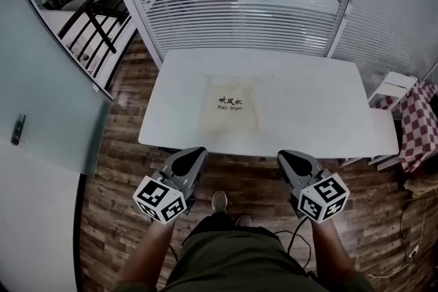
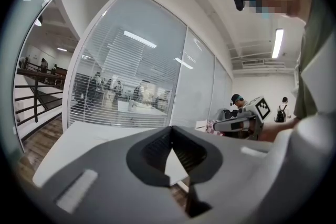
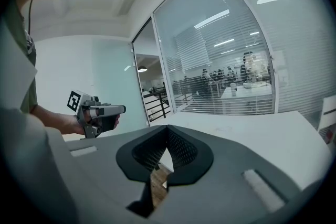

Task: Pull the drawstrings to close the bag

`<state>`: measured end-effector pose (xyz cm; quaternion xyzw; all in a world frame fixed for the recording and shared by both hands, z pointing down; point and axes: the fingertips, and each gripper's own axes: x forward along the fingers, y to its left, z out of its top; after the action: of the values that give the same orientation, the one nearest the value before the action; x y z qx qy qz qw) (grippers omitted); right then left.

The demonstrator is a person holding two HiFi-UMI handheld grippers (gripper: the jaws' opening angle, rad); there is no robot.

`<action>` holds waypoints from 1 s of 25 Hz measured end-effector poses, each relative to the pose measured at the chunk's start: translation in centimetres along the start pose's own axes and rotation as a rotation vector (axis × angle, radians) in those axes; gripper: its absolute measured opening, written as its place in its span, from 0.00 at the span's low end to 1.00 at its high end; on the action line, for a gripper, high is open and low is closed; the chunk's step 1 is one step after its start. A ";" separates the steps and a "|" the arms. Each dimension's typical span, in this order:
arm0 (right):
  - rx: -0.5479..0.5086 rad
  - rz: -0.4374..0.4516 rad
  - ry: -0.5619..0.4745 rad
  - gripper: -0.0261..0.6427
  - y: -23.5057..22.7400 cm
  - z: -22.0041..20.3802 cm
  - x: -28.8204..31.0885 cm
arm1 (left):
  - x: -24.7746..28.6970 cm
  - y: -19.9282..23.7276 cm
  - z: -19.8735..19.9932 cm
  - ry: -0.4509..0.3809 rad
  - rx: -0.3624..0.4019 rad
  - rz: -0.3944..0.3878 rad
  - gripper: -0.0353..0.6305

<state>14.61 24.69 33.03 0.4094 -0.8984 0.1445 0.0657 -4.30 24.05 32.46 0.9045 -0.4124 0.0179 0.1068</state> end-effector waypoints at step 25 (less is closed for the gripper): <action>0.034 -0.006 0.090 0.05 -6.3 -0.4 11.1 | 8.4 11.1 -1.9 0.053 -0.045 0.000 0.06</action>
<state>12.07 12.91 37.34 0.4064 -0.8907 0.1777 0.0998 -7.01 11.12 37.34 0.9012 -0.4097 0.0324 0.1379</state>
